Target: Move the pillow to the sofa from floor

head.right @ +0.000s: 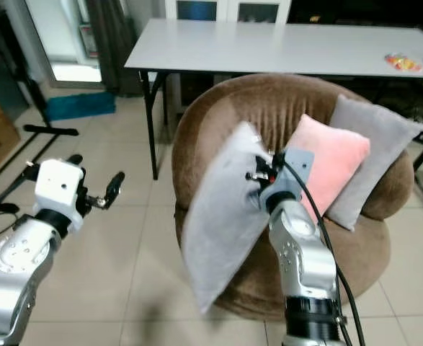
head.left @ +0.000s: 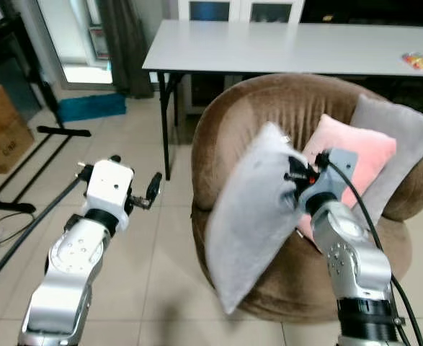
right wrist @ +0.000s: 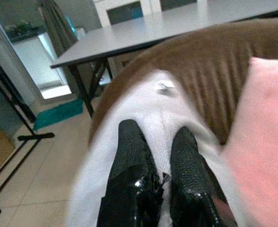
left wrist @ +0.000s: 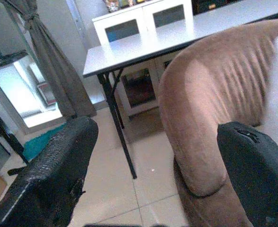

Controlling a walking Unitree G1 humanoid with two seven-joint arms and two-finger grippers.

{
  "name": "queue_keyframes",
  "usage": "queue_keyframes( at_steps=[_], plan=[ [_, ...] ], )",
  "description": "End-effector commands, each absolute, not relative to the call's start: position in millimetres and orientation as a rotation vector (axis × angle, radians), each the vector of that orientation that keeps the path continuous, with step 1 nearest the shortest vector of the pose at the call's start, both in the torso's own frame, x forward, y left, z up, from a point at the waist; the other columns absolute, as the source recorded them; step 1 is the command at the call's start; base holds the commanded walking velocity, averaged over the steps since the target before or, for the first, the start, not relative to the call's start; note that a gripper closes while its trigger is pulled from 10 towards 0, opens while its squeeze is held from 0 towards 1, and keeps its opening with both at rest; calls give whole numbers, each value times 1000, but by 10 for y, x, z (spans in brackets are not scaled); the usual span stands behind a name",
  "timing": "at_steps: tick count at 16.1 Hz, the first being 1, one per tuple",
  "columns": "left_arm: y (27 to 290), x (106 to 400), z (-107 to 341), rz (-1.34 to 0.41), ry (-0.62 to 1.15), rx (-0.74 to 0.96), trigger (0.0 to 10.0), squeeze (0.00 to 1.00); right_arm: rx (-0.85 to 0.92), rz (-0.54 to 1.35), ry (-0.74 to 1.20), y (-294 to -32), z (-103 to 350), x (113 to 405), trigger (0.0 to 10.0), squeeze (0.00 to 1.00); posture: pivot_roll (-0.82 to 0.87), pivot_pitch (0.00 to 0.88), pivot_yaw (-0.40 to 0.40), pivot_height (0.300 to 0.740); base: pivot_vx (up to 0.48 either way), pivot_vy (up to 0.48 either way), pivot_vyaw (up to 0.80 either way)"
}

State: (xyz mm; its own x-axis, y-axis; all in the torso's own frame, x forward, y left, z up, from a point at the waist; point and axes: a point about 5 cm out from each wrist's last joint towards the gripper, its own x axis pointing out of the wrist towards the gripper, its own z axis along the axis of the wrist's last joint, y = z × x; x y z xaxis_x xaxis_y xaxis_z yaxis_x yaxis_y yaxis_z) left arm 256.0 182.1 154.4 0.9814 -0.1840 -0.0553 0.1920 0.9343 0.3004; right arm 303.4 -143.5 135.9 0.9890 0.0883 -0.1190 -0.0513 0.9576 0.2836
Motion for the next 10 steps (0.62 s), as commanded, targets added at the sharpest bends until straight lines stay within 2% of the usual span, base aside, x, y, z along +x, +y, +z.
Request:
queue_keyframes(
  at_steps=[1, 8, 10],
  plan=[
    [1848, 2554, 1549, -193, 31, 311, 10000, 0, 273, 102, 76, -1380, 1481, 3054, 10000, 0, 12, 0, -18, 740, 277, 0, 0],
    [1833, 2524, 1525, -223, 44, 318, 10000, 0, 276, 117, 63, -1356, 1506, 3074, 10000, 0, 21, 0, -18, 740, 270, 0, 0],
    [1843, 2523, 1533, -228, 45, 321, 10000, 0, 290, 121, 67, -1348, 1501, 3078, 10000, 0, 24, 0, -15, 740, 274, 0, -800]
  ],
)
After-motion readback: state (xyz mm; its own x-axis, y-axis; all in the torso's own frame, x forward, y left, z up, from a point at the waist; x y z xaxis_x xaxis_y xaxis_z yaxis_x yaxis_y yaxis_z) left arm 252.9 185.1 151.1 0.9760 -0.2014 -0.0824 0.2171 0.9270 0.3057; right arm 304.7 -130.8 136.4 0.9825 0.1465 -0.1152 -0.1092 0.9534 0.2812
